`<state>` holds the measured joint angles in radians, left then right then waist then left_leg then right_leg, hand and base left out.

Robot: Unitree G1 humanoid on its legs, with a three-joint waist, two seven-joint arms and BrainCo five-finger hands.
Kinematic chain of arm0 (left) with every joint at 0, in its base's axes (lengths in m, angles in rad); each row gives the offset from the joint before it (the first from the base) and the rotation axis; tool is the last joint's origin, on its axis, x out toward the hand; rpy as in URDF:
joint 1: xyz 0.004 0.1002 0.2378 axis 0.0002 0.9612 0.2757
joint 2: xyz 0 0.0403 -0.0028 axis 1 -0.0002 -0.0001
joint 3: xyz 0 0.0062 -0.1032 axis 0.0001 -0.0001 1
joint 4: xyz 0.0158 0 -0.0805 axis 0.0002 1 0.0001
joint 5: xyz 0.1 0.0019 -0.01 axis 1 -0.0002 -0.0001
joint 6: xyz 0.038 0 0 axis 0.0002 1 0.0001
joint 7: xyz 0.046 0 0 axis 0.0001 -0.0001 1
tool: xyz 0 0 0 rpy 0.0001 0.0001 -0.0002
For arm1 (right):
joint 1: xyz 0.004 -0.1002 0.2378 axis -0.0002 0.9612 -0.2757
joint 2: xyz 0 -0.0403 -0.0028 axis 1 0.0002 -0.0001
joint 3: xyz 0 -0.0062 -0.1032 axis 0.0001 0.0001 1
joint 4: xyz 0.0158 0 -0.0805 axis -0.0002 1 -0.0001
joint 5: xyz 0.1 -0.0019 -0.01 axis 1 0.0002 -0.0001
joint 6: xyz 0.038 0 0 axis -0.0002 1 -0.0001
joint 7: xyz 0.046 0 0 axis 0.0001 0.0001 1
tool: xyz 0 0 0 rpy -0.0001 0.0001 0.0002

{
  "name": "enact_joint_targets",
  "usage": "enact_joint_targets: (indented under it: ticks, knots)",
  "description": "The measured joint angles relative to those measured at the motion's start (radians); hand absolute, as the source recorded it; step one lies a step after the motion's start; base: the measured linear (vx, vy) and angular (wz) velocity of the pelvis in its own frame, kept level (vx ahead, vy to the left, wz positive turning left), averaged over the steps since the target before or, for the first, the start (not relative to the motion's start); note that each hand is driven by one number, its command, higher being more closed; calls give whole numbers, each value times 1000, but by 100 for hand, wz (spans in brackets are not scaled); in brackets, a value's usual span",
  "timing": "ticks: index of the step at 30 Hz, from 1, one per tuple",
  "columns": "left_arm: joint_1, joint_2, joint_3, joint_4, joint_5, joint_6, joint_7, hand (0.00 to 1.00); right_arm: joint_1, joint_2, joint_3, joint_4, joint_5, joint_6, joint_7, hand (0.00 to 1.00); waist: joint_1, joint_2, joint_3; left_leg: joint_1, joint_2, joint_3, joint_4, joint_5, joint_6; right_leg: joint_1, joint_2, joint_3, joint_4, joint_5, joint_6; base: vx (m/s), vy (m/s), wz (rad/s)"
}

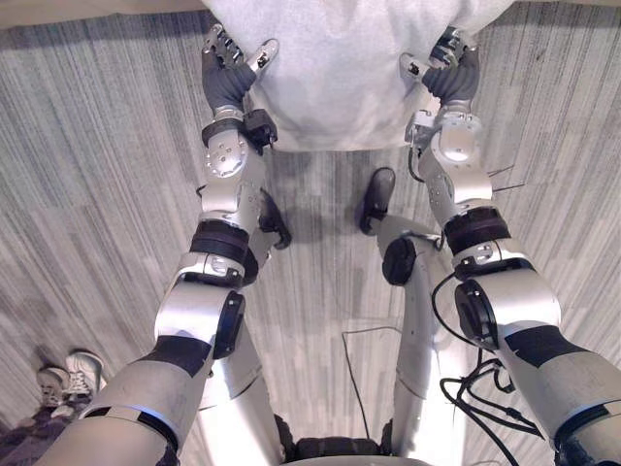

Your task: Pick up cushions and gather them together orderly.

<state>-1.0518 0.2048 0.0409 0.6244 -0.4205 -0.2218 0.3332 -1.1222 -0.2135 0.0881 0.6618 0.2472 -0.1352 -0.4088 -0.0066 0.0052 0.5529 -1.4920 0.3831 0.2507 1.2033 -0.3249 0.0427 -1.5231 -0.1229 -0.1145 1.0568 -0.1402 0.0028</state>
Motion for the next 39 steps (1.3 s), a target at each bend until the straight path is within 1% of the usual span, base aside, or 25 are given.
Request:
enact_joint_targets:
  ticks: [2,5,7,9,10,11,12,13,14,15,17,18,20,21,22,24,25,26,28,30,31,35,36,38,39]
  knots:
    - [30,9,-3,-61,1,0,3,100,65,5,22,-102,0,-3,1,100,-6,1,-1,19,3,-2,-3,0,0,23,3,-4,-9,-3,-3,-90,22,-5]
    - [112,11,-15,-159,2,-8,19,100,178,28,61,-239,-1,-18,21,100,-9,1,-3,118,5,-3,-40,-4,-7,126,16,-12,-61,-7,-1,-134,-4,-7]
    - [200,8,-31,-246,10,-31,20,100,290,60,84,-345,-1,-52,44,100,-7,0,-11,234,2,1,-115,6,-26,251,17,-39,-141,-6,-9,-148,-41,-1]
    - [275,1,-39,-315,39,-45,20,100,372,81,93,-417,-1,-66,58,100,-6,0,-13,331,-3,8,-177,17,-44,353,18,-58,-207,5,-11,-74,-44,4]
    - [304,-4,-44,-330,45,-51,20,100,403,86,97,-430,-2,-76,65,100,-6,-1,-28,355,-6,11,-199,20,-49,377,18,-63,-228,6,-11,-21,-57,10]
    - [365,-21,-54,-365,54,-52,20,100,468,92,106,-459,-2,-85,77,100,-5,-1,-73,396,-17,17,-242,28,-56,416,15,-73,-264,13,-12,54,-56,11]
    - [421,-40,-70,-397,66,-52,20,100,524,95,111,-483,-3,-84,85,100,-3,0,-75,476,-19,27,-278,40,-61,494,16,-80,-297,24,-21,78,-65,10]
    - [457,-50,-81,-410,71,-54,20,100,557,101,113,-489,-3,-85,87,100,-2,-1,-88,511,-23,30,-298,40,-62,527,17,-81,-314,22,-20,133,-42,10]
    - [532,-79,-95,-434,82,-60,19,100,626,112,119,-496,-2,-87,99,100,-4,0,-141,561,-37,32,-342,45,-69,579,17,-86,-353,22,-19,181,-22,13]
    - [587,-102,-108,-462,90,-60,19,100,689,114,121,-529,-3,-87,113,100,-6,0,-146,644,-40,43,-380,53,-80,662,18,-96,-387,23,-21,203,-12,15]
    - [661,-129,-121,-505,92,-62,17,100,770,114,132,-588,-3,-90,132,100,-7,-1,-149,759,-53,51,-432,53,-81,774,18,-105,-434,23,-20,221,11,10]
    - [711,-141,-123,-518,102,-66,15,100,815,114,149,-617,-4,-96,142,100,-7,-1,-170,821,-65,60,-470,54,-82,832,18,-106,-471,24,-19,205,23,6]
    - [769,-147,-123,-528,102,-68,14,100,859,115,167,-637,-5,-97,164,100,-6,0,-206,889,-79,74,-520,58,-89,894,18,-104,-518,27,-13,195,38,1]
    - [828,-148,-125,-542,102,-73,3,100,893,115,183,-640,-5,-101,180,100,-6,-1,-222,972,-99,84,-585,69,-106,970,18,-101,-573,34,-2,191,42,2]
    - [852,-149,-127,-545,101,-75,-3,100,908,116,188,-640,-5,-102,186,100,-6,-1,-233,1002,-110,86,-614,74,-107,999,18,-99,-595,36,1,174,38,4]
    - [928,-138,-147,-550,101,-92,-10,100,946,115,203,-622,-5,-103,214,100,-4,-4,-278,1091,-147,99,-716,113,-113,1076,16,-90,-678,56,20,177,10,9]
    - [961,-126,-157,-569,101,-93,-12,100,950,114,208,-602,-5,-103,221,100,-1,-4,-293,1136,-162,105,-774,132,-112,1119,18,-87,-731,78,20,147,-5,2]
    - [977,-120,-160,-582,101,-93,-17,100,952,114,210,-594,-5,-103,224,100,0,-5,-295,1158,-169,109,-796,140,-119,1141,20,-84,-756,86,21,122,13,-10]
    - [1043,-125,-165,-632,101,-101,-43,100,981,100,214,-587,-4,-103,249,100,1,-4,-316,1226,-188,114,-865,150,-115,1211,30,-80,-835,113,25,108,28,-10]
    - [1081,-124,-171,-665,100,-101,-52,100,997,95,217,-586,-2,-103,260,100,1,-4,-321,1269,-193,118,-892,151,-115,1258,34,-77,-873,125,26,101,32,-6]
    - [1103,-124,-177,-674,98,-102,-62,100,1008,94,221,-586,0,-103,261,100,2,-5,-337,1284,-195,120,-903,150,-115,1276,36,-76,-894,132,28,100,42,-7]
    - [1141,-125,-195,-698,83,-102,-74,100,1012,86,226,-585,29,-103,261,100,10,-7,-348,1320,-204,120,-913,142,-117,1309,35,-64,-910,138,27,51,39,-8]
    - [1156,-126,-199,-707,78,-102,-74,100,1011,86,226,-575,31,-104,262,100,20,-6,-348,1328,-202,120,-903,127,-118,1308,35,-54,-890,137,27,7,64,-21]
    - [1171,-129,-201,-710,78,-101,-81,100,998,86,226,-529,35,-107,273,100,22,-5,-348,1337,-191,115,-871,84,-99,1284,33,-45,-797,120,38,-20,80,-16]
    - [1172,-129,-208,-710,78,-94,-82,100,997,85,226,-501,39,-107,277,100,21,-4,-347,1345,-186,110,-842,56,-90,1241,21,-39,-676,104,46,-41,93,-2]
